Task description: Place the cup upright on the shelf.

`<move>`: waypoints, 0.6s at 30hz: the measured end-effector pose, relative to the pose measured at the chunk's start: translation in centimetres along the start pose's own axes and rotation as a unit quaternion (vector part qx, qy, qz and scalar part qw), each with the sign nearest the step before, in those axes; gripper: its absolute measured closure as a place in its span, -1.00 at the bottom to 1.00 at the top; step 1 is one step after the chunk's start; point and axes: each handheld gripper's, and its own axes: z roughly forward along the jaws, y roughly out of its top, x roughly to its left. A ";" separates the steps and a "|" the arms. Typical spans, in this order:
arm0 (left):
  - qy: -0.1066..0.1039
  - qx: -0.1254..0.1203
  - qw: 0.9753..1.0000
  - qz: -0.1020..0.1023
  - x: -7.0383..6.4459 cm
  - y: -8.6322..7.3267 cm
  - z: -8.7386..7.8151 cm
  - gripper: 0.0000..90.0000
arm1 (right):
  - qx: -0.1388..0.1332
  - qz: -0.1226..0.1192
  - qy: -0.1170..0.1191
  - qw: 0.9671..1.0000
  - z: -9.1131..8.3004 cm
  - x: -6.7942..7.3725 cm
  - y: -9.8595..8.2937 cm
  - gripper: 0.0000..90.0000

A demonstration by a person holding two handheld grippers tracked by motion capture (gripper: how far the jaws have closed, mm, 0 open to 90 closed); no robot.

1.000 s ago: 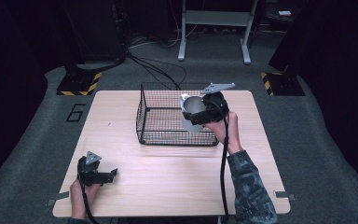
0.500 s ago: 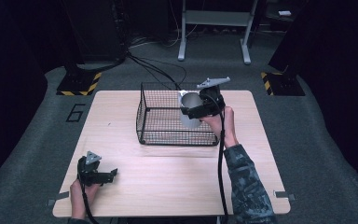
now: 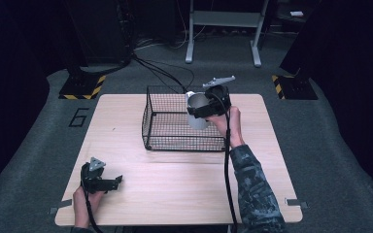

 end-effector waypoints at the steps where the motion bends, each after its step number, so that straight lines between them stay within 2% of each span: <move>1: 0.000 -0.001 1.000 0.000 0.0 0.0 0.0 -0.99 | 0.003 0.004 -0.001 1.000 0.3 -0.1 0.0 -0.87; 18: 0.001 -0.004 1.000 -0.005 -0.1 0.0 0.1 -0.99 | 0.031 0.021 -0.006 0.999 3.6 -1.1 -0.2 -0.87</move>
